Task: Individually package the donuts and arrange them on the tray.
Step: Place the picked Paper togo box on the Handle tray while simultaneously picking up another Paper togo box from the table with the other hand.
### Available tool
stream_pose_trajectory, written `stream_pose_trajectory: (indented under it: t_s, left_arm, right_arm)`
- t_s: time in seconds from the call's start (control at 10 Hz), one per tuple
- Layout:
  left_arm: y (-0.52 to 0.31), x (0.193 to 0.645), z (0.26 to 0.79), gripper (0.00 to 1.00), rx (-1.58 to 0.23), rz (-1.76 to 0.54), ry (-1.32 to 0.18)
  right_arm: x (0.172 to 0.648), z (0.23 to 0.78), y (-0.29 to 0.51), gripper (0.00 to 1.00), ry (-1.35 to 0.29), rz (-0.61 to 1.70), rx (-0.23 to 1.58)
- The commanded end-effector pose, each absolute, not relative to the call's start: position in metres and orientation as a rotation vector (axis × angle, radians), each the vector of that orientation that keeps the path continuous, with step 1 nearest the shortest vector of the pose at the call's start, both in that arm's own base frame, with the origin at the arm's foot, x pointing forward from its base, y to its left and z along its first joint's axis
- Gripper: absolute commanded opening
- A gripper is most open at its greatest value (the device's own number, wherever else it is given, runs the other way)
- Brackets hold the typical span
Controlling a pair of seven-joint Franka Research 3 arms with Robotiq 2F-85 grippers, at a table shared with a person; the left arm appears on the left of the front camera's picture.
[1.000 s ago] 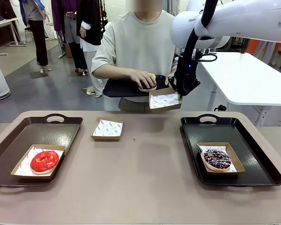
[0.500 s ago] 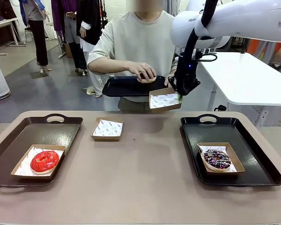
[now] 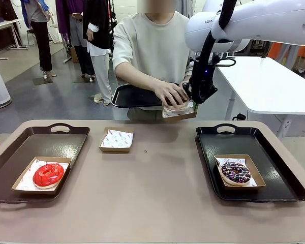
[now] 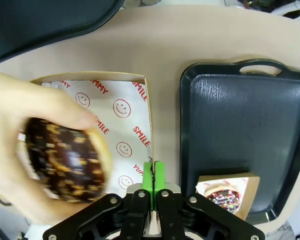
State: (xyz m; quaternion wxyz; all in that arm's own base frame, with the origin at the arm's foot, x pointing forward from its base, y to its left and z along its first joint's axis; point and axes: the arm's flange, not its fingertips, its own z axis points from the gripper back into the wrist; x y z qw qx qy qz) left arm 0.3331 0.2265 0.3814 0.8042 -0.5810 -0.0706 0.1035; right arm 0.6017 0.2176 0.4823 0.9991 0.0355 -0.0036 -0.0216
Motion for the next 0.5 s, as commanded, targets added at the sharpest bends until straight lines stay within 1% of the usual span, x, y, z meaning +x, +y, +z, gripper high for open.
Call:
stream_pose_trajectory:
  t_s: [0.0, 0.4]
  left_arm:
    - [0.2280, 0.3306, 0.3810, 0.90, -1.249, 0.221, -0.151]
    - [0.2280, 0.3306, 0.3810, 0.90, -1.249, 0.221, -0.151]
  right_arm:
    - [0.6004, 0.4835, 0.2147, 0.00, -0.013, -0.044, 0.080]
    - [0.6004, 0.4835, 0.2147, 0.00, -0.013, -0.044, 0.080]
